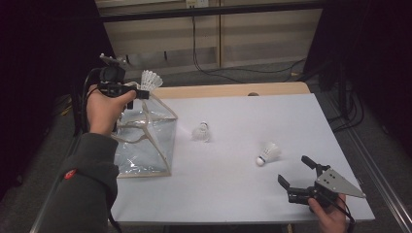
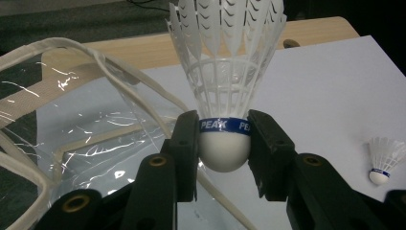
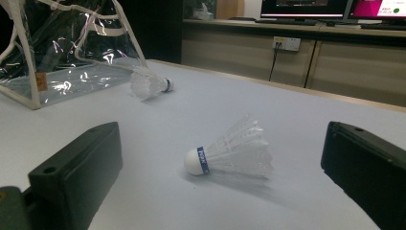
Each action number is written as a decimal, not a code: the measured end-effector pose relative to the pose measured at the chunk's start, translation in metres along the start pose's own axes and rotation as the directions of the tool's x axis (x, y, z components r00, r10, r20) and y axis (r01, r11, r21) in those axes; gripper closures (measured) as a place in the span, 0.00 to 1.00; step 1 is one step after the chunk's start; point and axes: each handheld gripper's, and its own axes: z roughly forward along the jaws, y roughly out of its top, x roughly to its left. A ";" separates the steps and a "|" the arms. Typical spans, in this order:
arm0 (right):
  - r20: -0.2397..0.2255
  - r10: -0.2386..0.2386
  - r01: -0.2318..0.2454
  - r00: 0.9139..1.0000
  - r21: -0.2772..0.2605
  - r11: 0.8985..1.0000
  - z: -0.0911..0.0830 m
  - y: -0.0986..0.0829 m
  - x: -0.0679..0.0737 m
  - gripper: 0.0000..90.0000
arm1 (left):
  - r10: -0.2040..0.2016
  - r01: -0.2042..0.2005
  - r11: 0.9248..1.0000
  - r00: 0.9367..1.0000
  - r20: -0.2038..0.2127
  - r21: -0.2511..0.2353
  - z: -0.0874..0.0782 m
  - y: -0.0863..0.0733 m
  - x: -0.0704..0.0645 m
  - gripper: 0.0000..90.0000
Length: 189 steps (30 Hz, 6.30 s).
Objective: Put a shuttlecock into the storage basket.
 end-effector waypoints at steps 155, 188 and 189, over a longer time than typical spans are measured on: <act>0.000 0.010 -0.010 1.000 -0.001 1.000 0.000 0.000 -0.001 0.01 | -0.010 0.009 1.000 0.997 0.079 0.011 0.005 -0.019 -0.010 0.36; 0.008 0.004 -0.005 1.000 0.017 1.000 0.002 -0.001 -0.003 0.01 | 0.124 -0.135 0.990 0.972 0.200 0.041 0.032 -0.026 -0.061 0.24; 0.007 0.007 -0.007 1.000 0.017 1.000 0.002 -0.001 -0.003 0.01 | 0.125 -0.136 0.990 0.972 0.201 0.040 0.033 -0.026 -0.062 0.24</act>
